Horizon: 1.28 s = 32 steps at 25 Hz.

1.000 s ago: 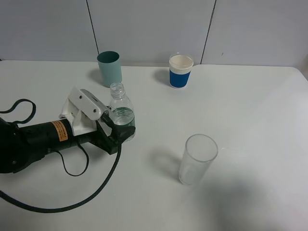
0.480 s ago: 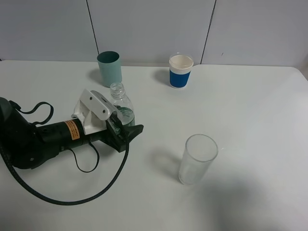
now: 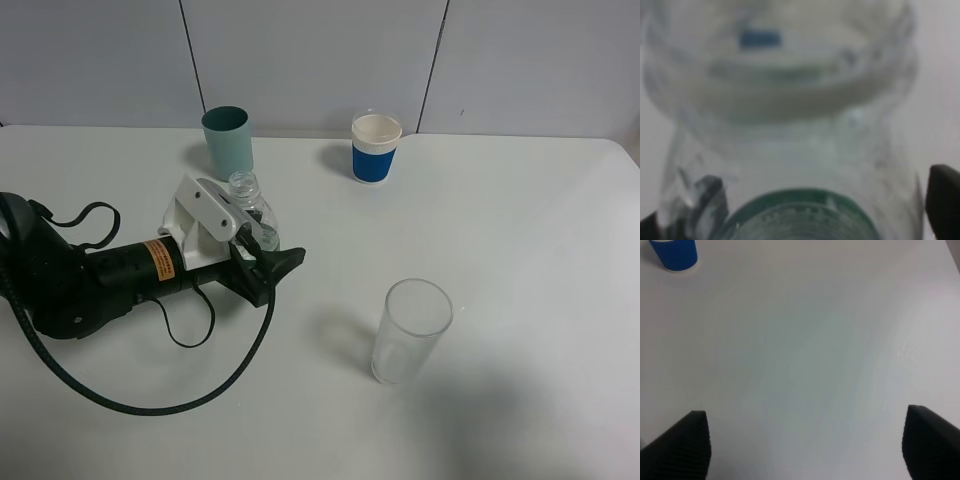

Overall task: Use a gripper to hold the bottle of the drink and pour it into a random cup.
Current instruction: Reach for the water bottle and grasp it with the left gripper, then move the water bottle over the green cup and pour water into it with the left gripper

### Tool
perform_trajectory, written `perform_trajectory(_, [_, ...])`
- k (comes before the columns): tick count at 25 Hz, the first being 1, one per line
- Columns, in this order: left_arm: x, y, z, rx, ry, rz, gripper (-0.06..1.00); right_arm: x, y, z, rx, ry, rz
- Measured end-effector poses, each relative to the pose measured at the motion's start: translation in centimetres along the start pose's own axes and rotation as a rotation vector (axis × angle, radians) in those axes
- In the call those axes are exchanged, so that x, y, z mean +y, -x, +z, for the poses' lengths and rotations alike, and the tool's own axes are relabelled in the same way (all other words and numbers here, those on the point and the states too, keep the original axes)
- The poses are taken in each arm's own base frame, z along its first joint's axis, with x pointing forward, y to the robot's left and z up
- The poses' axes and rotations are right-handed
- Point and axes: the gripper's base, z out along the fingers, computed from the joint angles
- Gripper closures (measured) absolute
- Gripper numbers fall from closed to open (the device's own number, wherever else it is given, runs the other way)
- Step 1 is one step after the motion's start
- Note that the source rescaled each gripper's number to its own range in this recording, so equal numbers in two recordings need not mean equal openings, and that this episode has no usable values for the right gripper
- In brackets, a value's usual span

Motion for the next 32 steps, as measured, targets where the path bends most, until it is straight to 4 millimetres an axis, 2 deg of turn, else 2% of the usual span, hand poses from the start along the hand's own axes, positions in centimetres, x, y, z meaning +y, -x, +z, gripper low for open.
perform_trajectory(3, [0.0, -0.6, 0.1, 0.018, -0.001, -0.006, 0.49, 0.0, 0.0, 0.0, 0.0, 0.0, 0.0])
perform_trajectory(4, [0.0, -0.7, 0.1, 0.024, -0.001, -0.008, 0.56, 0.0, 0.0, 0.0, 0.0, 0.0, 0.0])
perform_trajectory(7, [0.0, -0.8, 0.1, 0.028, -0.002, -0.006, 0.91, 0.0, 0.0, 0.0, 0.0, 0.0, 0.0])
perform_trajectory(8, [0.0, -0.8, 0.1, 0.028, -0.003, -0.005, 0.94, 0.0, 0.0, 0.0, 0.0, 0.0, 0.0])
perform_trajectory(24, [0.1, -0.6, 0.0, 0.04, 0.015, -0.006, 0.94, 0.0, 0.0, 0.0, 0.0, 0.0, 0.0])
perform_trajectory(32, [0.7, 1.7, -0.7, 0.051, 0.095, -0.006, 0.94, 0.0, 0.0, 0.0, 0.0, 0.0, 0.0])
